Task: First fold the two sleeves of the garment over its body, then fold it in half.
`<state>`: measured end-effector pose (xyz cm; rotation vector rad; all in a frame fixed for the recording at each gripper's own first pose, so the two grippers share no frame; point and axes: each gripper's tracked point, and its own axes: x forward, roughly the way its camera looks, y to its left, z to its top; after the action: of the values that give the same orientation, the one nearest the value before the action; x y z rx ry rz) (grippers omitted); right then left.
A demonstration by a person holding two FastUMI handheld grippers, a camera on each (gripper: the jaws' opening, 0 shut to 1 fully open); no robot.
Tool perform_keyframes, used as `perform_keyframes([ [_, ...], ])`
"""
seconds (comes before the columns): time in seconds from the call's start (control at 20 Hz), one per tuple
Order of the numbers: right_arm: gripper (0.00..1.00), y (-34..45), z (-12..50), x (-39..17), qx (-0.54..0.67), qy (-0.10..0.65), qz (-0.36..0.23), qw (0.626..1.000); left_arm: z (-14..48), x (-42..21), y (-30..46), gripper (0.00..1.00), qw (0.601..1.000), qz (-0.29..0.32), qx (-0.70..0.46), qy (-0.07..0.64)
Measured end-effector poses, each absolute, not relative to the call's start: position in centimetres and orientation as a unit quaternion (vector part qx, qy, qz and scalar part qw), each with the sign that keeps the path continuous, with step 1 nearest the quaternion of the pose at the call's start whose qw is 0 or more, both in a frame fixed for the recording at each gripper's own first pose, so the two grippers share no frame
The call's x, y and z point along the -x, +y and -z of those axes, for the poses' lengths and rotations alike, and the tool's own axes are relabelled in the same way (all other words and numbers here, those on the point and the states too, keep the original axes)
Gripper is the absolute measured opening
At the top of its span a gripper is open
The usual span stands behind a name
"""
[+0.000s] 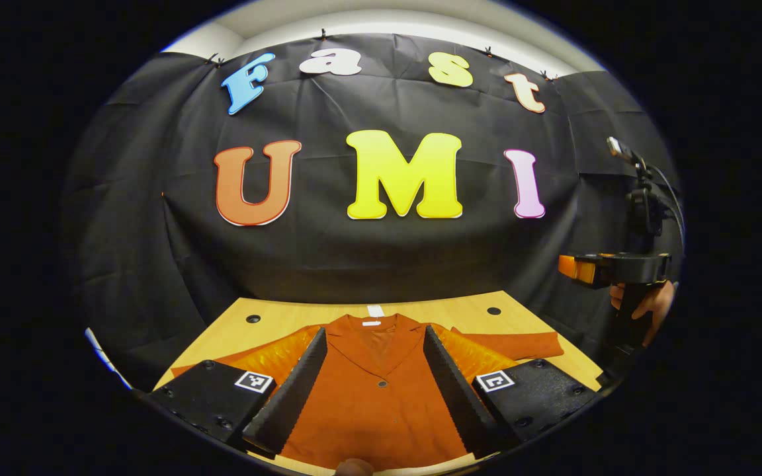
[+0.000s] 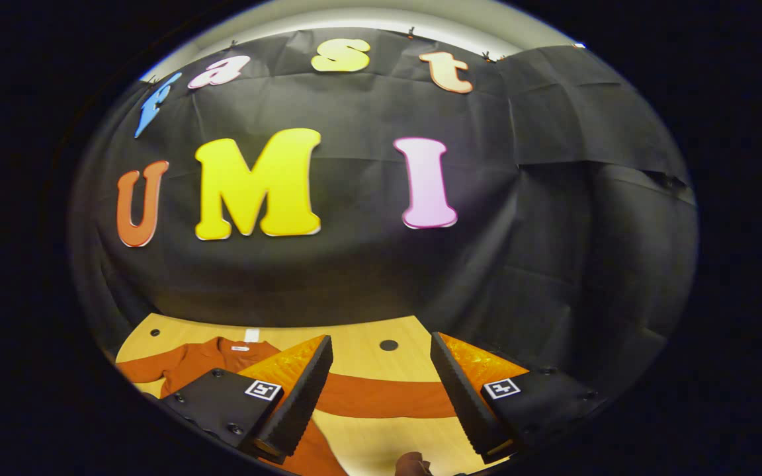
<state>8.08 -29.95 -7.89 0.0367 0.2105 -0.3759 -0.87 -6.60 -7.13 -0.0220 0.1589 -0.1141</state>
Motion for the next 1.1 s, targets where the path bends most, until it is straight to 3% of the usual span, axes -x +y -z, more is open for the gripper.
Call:
perform_keyframes([
  [0.25, 0.95, -40.7, 14.5, -9.9, -0.018, 0.203, 0.230, 0.951, 9.6, 0.7, -6.6, 0.96, 0.990, 0.025, 0.060, 0.128],
  [0.4, 0.95, -44.0, 19.4, -11.5, -0.035, 0.273, 0.220, 0.936, 11.3, 1.6, -6.2, 0.97, 0.986, -0.005, 0.061, 0.153],
  [0.75, 0.94, -47.9, 29.5, -13.4, -0.058, 0.434, 0.188, 0.879, 12.4, 2.7, -6.2, 0.97, 0.984, -0.055, 0.027, 0.170],
  [1.1, 0.95, -47.5, 34.5, -14.6, -0.139, 0.516, 0.147, 0.832, 14.0, 4.3, -5.8, 0.97, 0.976, -0.095, 0.026, 0.194],
])
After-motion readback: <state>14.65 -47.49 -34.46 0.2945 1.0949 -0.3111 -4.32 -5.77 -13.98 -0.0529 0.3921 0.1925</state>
